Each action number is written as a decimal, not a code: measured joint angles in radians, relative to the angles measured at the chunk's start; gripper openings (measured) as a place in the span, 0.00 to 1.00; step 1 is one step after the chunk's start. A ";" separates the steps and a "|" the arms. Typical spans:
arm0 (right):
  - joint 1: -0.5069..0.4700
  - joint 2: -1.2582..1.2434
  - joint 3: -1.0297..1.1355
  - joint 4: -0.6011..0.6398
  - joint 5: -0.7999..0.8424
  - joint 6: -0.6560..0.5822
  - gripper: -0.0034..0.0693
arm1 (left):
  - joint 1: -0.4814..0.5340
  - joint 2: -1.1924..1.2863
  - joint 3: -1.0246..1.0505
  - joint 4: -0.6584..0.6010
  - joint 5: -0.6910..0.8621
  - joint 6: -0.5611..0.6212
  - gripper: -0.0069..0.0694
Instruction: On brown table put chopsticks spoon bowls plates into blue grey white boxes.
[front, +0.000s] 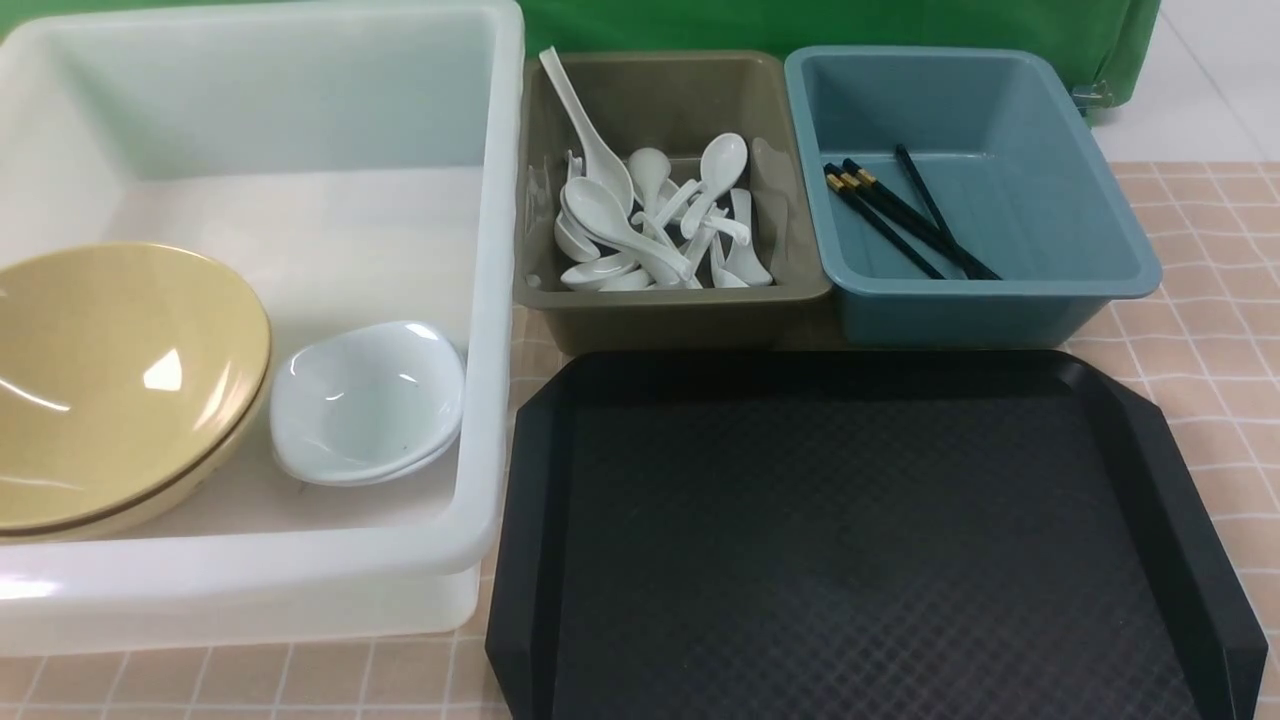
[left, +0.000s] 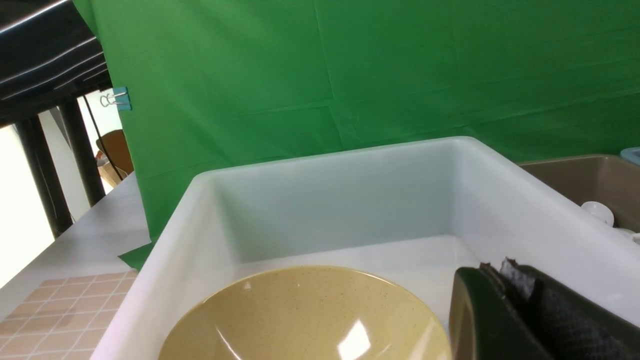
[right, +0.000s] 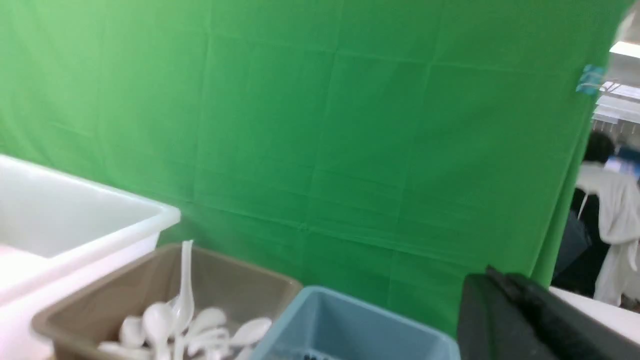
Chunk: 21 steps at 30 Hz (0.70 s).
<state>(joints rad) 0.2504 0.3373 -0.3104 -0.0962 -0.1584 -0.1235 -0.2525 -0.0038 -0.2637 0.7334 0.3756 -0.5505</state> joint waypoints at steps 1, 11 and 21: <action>0.000 -0.099 0.078 0.000 -0.003 0.012 0.10 | 0.000 0.001 0.000 0.000 0.000 0.000 0.09; 0.000 -0.308 0.336 -0.003 -0.161 0.123 0.10 | -0.001 0.004 0.002 0.003 0.005 0.000 0.09; 0.000 -0.304 0.337 -0.003 -0.015 0.154 0.11 | -0.002 0.004 0.003 0.003 0.012 0.000 0.09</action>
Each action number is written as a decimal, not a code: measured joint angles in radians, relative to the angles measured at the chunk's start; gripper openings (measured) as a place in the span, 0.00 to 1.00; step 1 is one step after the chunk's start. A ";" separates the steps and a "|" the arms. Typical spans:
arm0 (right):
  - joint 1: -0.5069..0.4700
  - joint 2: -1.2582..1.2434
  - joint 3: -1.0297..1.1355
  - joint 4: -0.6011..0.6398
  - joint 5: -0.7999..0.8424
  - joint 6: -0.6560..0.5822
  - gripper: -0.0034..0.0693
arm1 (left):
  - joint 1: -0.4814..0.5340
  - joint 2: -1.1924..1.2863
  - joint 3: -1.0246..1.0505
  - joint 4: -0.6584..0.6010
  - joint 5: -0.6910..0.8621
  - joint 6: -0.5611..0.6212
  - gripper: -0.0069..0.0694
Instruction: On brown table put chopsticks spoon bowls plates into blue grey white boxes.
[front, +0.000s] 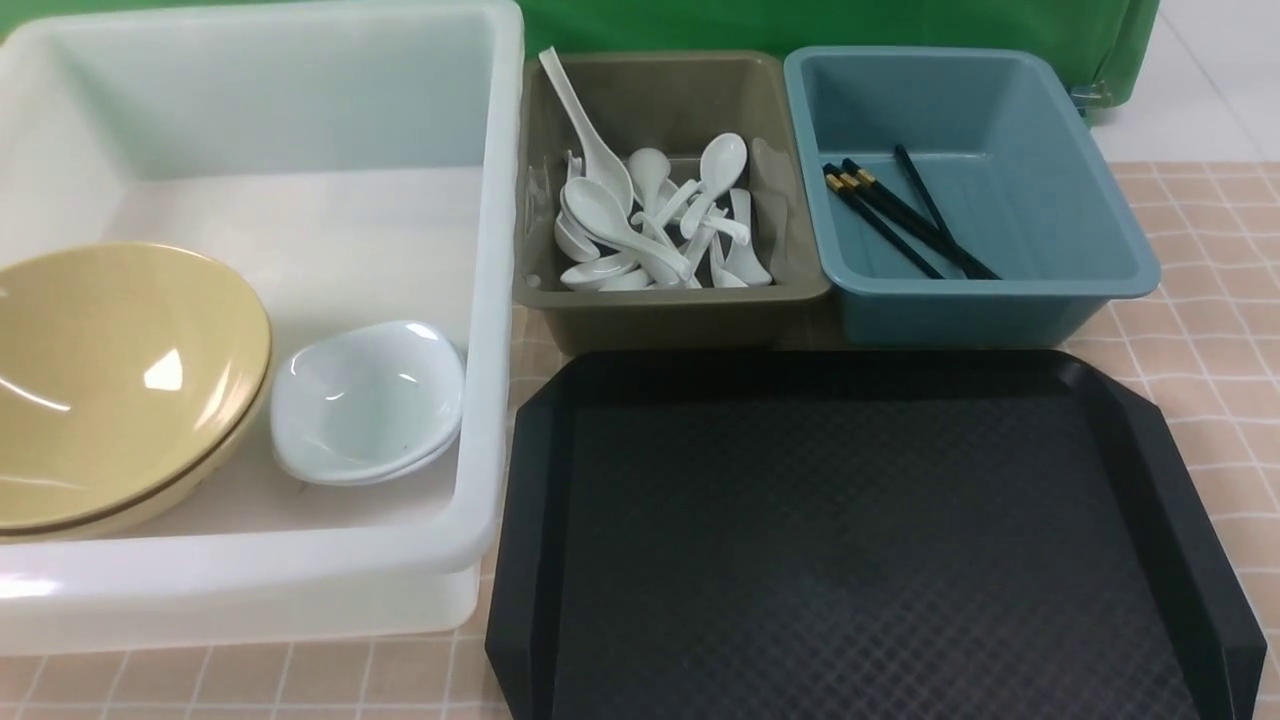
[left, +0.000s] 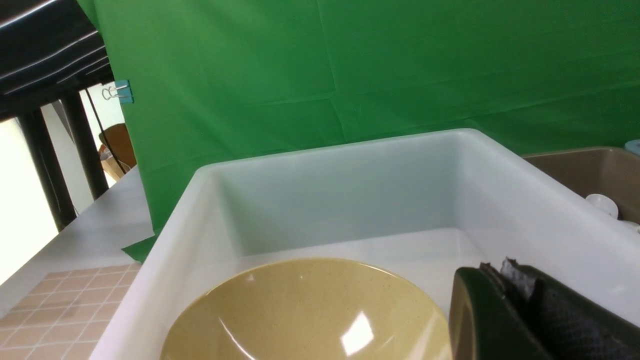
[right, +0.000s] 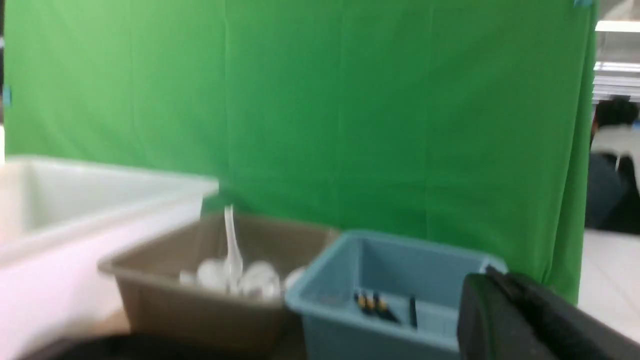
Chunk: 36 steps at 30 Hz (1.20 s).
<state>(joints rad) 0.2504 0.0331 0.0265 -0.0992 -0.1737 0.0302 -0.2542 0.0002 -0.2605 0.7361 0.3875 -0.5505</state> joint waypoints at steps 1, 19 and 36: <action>0.000 0.000 0.001 0.000 0.027 0.000 0.11 | 0.000 0.000 0.000 0.000 0.002 0.000 0.09; -0.389 -0.045 0.002 0.003 0.366 0.000 0.13 | -0.001 0.000 0.000 0.000 0.011 0.000 0.09; -0.409 -0.045 -0.001 0.004 0.497 0.000 0.14 | -0.001 0.000 0.000 0.000 0.012 0.000 0.09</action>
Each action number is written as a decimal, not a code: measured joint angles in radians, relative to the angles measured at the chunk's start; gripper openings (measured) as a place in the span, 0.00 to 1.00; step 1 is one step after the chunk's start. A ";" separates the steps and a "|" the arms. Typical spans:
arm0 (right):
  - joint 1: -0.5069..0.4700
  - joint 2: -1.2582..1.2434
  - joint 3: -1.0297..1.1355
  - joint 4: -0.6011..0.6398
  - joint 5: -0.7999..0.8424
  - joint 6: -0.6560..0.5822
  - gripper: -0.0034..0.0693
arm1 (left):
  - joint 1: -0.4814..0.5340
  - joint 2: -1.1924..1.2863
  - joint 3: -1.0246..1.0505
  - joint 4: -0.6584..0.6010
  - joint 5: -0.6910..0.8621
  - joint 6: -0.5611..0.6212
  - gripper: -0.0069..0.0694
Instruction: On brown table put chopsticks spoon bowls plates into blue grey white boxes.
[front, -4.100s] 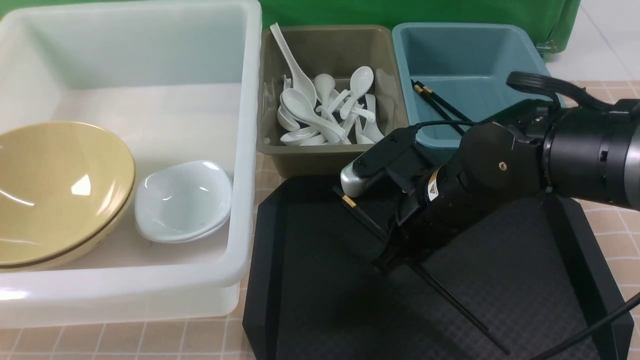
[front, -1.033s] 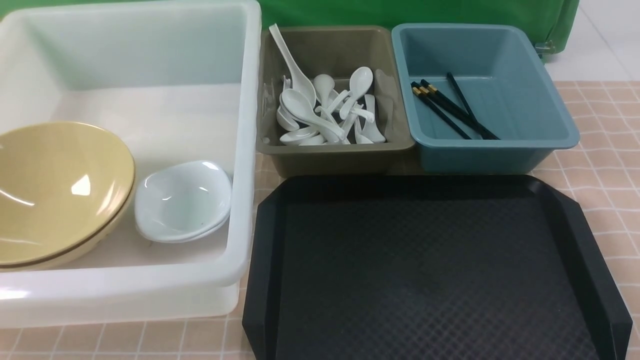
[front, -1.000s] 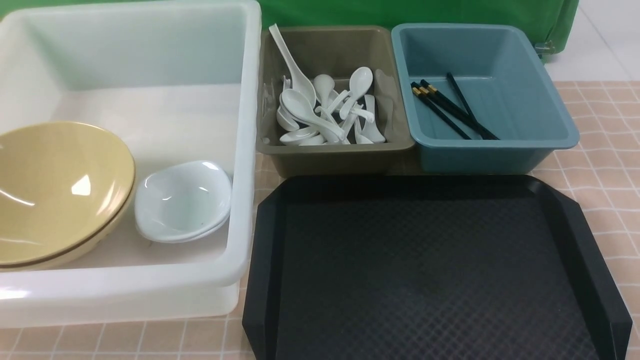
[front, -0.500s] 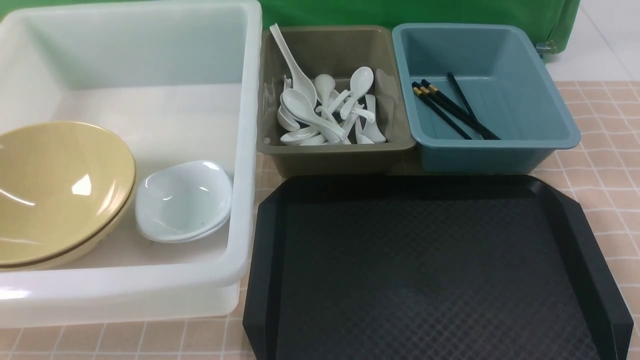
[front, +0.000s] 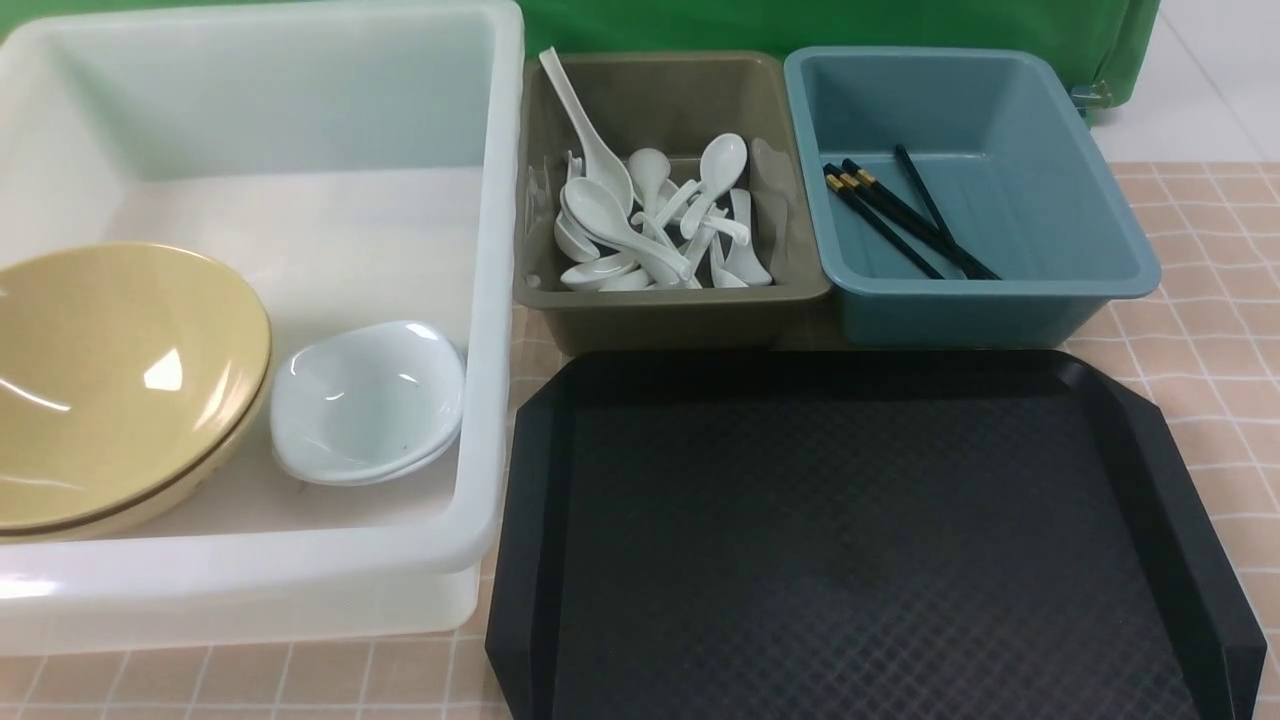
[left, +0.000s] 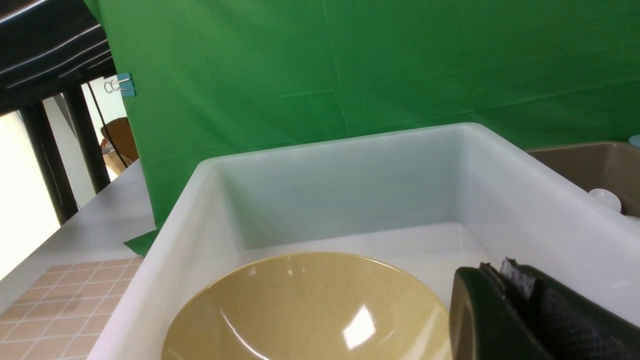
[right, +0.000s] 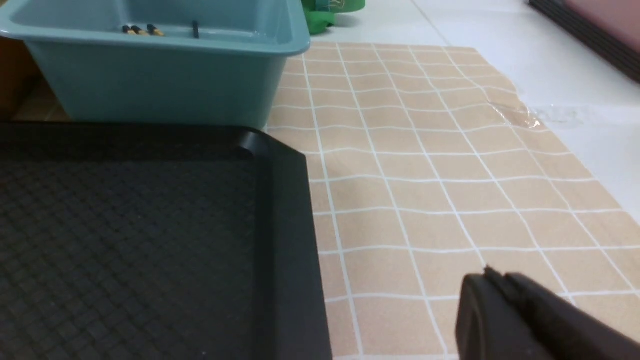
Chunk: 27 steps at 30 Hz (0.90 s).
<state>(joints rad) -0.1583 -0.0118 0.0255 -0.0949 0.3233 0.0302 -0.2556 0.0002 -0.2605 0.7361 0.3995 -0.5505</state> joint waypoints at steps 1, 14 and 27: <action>0.000 0.000 0.000 0.000 0.000 0.000 0.14 | 0.000 0.000 0.000 0.000 0.000 0.000 0.09; 0.000 0.000 0.000 0.000 0.000 0.000 0.16 | 0.000 0.000 0.007 0.003 -0.002 0.000 0.09; 0.000 0.000 0.000 0.000 0.001 0.000 0.18 | 0.225 -0.015 0.188 -0.602 -0.109 0.372 0.09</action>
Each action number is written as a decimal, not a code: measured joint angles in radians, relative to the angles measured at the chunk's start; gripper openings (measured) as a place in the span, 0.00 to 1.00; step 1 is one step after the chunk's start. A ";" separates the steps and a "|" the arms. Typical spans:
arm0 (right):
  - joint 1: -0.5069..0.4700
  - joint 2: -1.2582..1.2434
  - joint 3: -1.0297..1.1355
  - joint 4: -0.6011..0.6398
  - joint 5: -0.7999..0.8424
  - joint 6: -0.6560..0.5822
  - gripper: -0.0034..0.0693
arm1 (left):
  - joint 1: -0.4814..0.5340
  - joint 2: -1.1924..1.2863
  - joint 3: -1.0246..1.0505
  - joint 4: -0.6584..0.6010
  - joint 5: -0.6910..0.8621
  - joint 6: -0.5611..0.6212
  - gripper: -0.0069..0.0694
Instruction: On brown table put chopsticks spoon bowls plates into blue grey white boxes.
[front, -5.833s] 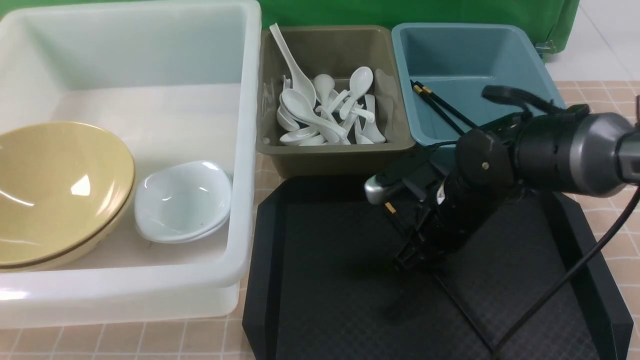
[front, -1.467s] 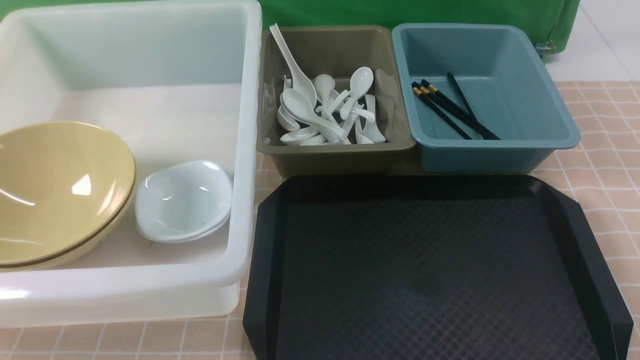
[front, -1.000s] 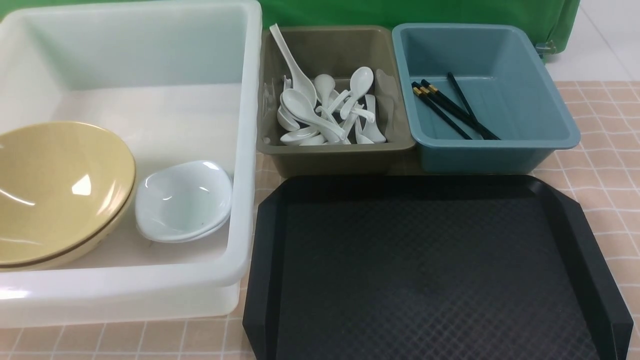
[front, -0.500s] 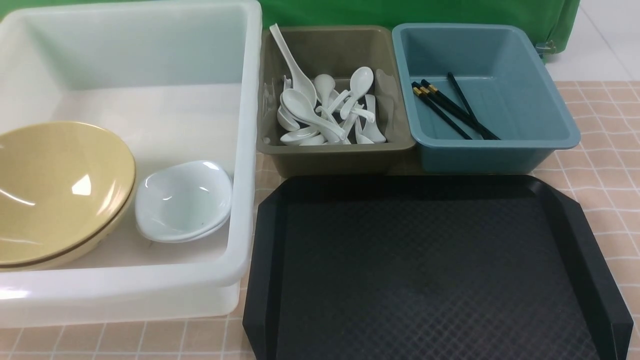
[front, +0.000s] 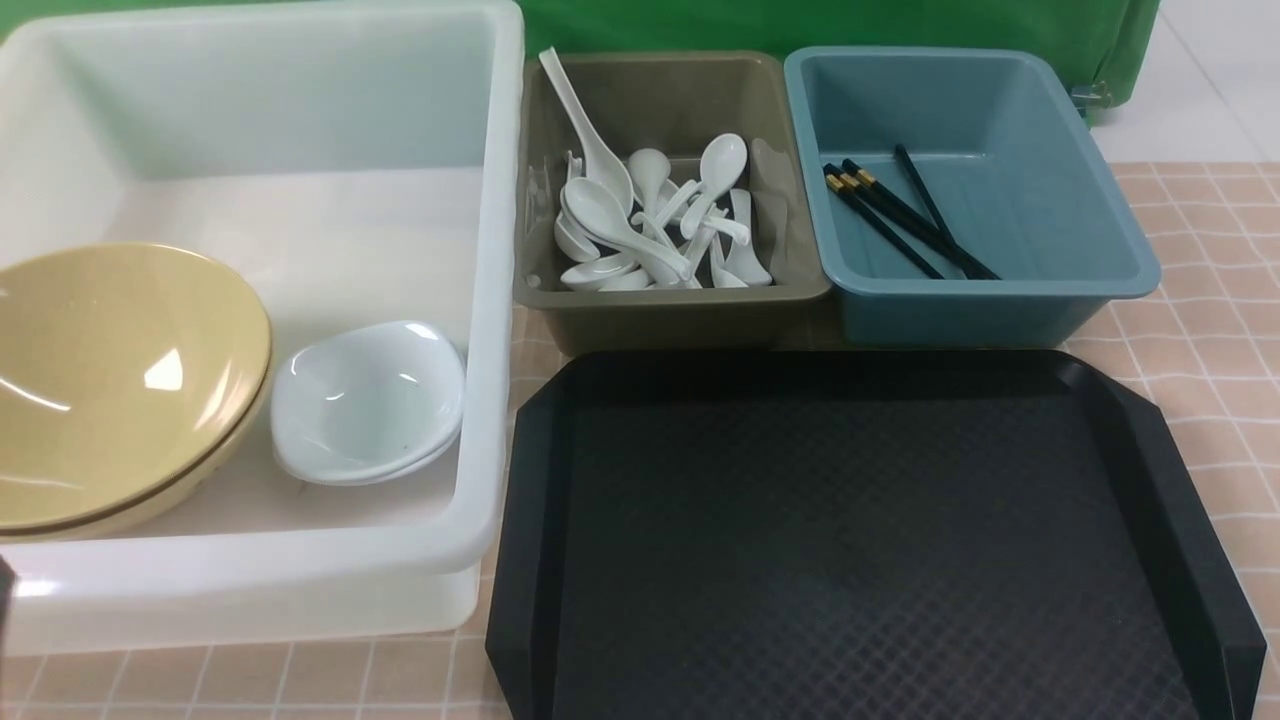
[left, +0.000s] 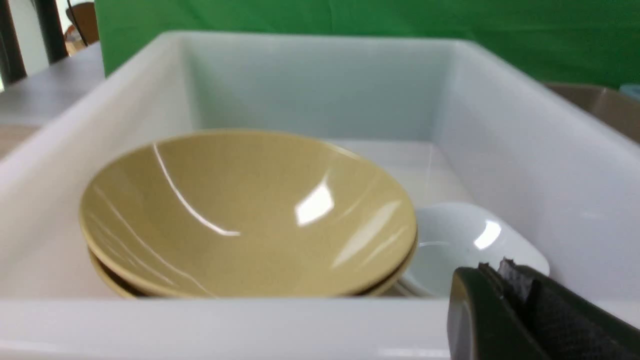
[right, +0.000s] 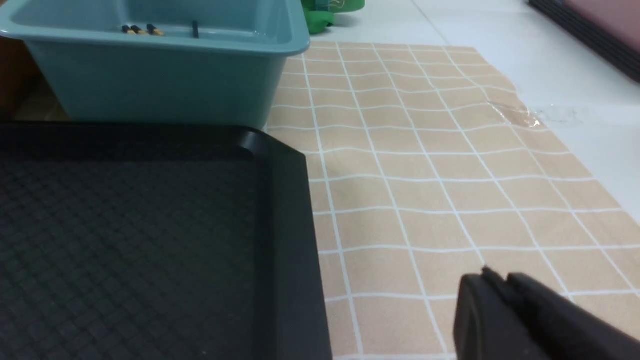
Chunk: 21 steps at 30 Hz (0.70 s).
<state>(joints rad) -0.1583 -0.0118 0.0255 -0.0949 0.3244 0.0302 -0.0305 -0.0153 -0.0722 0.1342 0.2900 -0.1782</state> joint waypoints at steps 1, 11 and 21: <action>0.000 0.000 0.000 0.000 0.000 0.000 0.18 | 0.002 0.000 0.006 -0.008 -0.002 0.006 0.09; 0.000 0.000 0.000 0.000 0.000 0.000 0.19 | 0.025 0.000 0.097 -0.146 0.034 0.112 0.09; 0.000 0.000 0.000 0.000 0.000 0.000 0.21 | 0.025 0.000 0.097 -0.150 0.034 0.115 0.09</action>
<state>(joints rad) -0.1583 -0.0118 0.0255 -0.0949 0.3244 0.0302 -0.0059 -0.0153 0.0246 -0.0161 0.3237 -0.0633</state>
